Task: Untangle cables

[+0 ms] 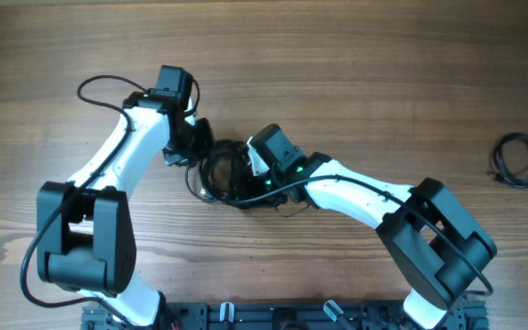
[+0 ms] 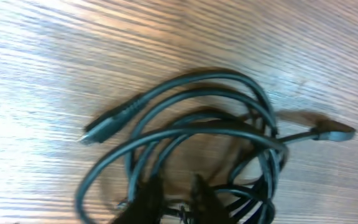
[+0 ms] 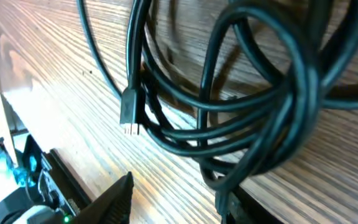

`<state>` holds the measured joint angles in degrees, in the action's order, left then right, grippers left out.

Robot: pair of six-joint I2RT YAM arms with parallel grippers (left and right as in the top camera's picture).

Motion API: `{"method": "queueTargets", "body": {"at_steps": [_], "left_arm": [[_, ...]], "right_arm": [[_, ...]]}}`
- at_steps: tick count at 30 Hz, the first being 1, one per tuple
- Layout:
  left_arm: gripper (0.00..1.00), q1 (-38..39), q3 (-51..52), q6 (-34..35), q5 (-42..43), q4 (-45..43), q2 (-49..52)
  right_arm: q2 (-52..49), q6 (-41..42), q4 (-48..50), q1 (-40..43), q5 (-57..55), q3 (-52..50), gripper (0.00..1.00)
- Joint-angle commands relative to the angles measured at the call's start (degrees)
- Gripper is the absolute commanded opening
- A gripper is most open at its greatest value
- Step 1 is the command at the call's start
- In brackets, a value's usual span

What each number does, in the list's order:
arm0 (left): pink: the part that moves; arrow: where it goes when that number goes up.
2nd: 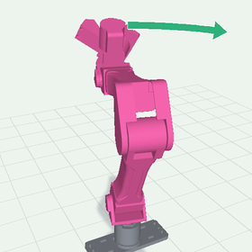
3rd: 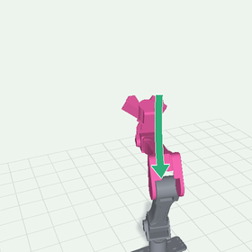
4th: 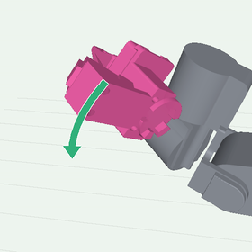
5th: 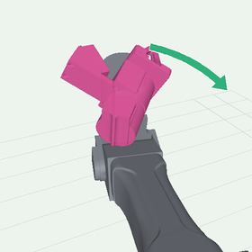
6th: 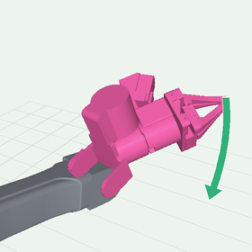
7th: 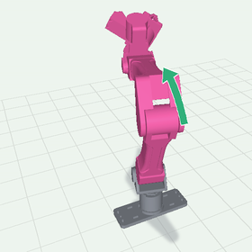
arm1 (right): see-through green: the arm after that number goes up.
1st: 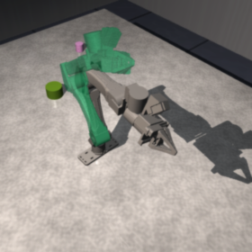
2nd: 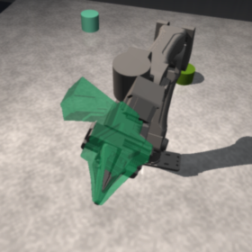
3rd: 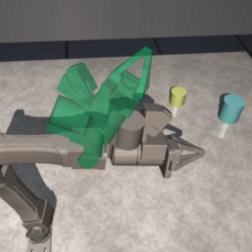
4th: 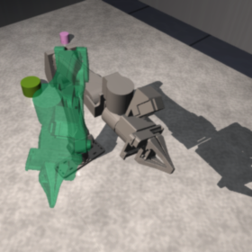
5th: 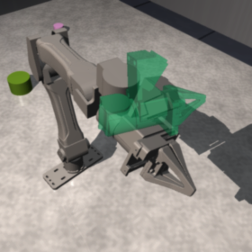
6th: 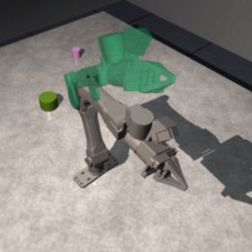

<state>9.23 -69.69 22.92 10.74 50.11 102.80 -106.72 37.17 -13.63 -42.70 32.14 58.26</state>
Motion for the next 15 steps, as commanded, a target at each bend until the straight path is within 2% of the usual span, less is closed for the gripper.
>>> {"method": "queueTargets", "body": {"at_steps": [1, 3, 4, 7, 11, 13, 15], "left_arm": [[0.15, -1.16, 0.37, -7.72, 3.21, 1.49, 0.28], [0.17, -1.14, 0.37, -9.53, 6.54, 1.60, 0.09], [0.22, -1.09, 0.37, -9.60, 7.30, 1.44, 0.02], [0.24, -1.09, 0.37, -9.70, 7.89, 1.66, -0.04], [0.20, -1.09, 0.39, -9.66, 7.65, 3.78, 0.17], [0.20, -1.03, 1.27, -9.11, 6.91, 2.60, 0.90], [0.21, -1.05, 2.45, -8.79, 6.78, 0.66, 1.57]], "right_arm": [[2.16, -2.58, -2.82, 4.46, 2.95, 1.51, 0.51], [3.72, -2.69, -4.66, 7.04, 2.93, 1.53, 0.51], [3.93, -3.10, -5.77, 8.39, 2.93, 1.51, 0.51], [3.91, -5.90, -6.47, 9.33, 1.44, 1.18, 0.50], [3.91, -7.30, -3.69, 9.01, 0.00, 1.11, 0.30], [3.91, -7.39, -1.11, 8.57, -1.27, 0.92, 0.26], [3.91, -8.35, 0.63, 8.00, -2.23, 0.87, 0.26]]}}
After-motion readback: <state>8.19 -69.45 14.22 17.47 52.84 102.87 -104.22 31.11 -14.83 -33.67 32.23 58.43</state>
